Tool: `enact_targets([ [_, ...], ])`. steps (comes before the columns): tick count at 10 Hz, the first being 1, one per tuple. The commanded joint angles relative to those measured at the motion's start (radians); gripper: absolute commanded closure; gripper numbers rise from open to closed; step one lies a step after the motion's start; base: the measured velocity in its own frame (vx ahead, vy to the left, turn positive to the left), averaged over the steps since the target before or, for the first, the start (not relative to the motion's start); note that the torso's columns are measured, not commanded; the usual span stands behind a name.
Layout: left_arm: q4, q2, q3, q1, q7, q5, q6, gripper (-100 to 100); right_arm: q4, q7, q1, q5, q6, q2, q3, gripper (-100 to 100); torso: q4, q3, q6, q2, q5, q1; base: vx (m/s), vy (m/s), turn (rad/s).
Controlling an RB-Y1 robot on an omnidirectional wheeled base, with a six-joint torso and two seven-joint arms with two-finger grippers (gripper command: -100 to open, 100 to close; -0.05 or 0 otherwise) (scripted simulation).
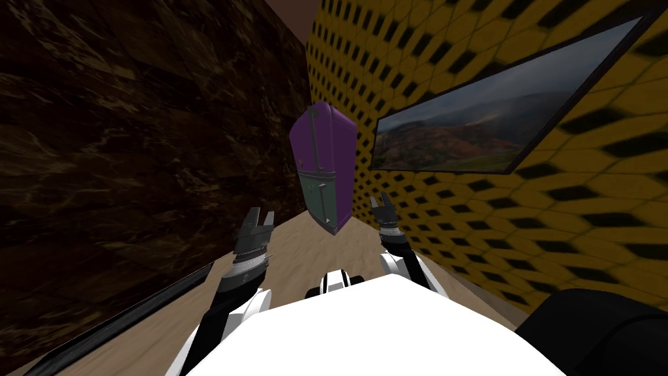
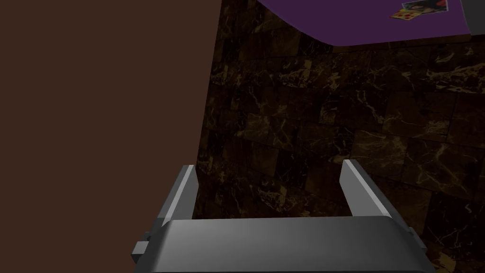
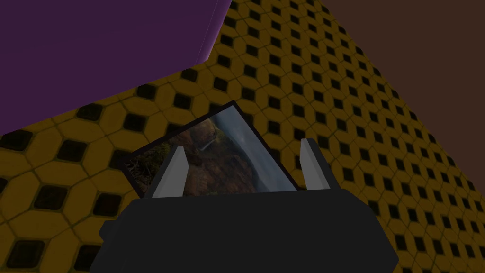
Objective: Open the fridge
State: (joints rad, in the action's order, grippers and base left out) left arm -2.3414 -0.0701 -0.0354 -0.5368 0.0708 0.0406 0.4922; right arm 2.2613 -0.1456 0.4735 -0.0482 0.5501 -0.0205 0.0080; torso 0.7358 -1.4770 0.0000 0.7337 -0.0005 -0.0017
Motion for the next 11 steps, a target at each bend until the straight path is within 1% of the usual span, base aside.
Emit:
enact_targets([
  [1, 0.001, -0.042, 0.014, 0.003, -0.001, -0.011, -0.035, -100, 0.0, 0.0, 0.0, 0.0, 0.0, 0.0, 0.0, 0, 0.001, -0.001, 0.0, 0.001, 0.0, 0.0, 0.142, -0.112, 0.059],
  [3, 0.002, -0.061, 0.028, 0.007, -0.002, -0.023, -0.07, -100, 0.0, 0.0, 0.0, 0.0, 0.0, 0.0, 0.0, 0, 0.001, 0.0, 0.0, 0.002, 0.0, 0.0, 0.157, -0.13, 0.068],
  [5, 0.004, -0.072, 0.045, 0.012, -0.003, -0.035, -0.11, -100, 0.0, 0.0, 0.0, 0.0, 0.0, 0.0, 0.0, 0, 0.003, 0.002, 0.0, 0.005, 0.0, 0.001, 0.145, -0.148, 0.077],
  [9, 0.01, -0.079, 0.079, 0.023, -0.005, -0.062, -0.194, -100, 0.0, 0.0, 0.0, 0.0, 0.0, 0.0, 0.0, 0, 0.001, -0.001, 0.0, 0.002, 0.0, 0.0, 0.189, -0.15, 0.088],
  [11, 0.014, -0.078, 0.096, 0.029, -0.006, -0.075, -0.234, -100, 0.0, 0.0, 0.0, 0.0, 0.0, 0.0, 0.0, 0, 0.002, 0.001, 0.0, 0.004, 0.001, 0.003, 0.182, -0.152, 0.077],
])
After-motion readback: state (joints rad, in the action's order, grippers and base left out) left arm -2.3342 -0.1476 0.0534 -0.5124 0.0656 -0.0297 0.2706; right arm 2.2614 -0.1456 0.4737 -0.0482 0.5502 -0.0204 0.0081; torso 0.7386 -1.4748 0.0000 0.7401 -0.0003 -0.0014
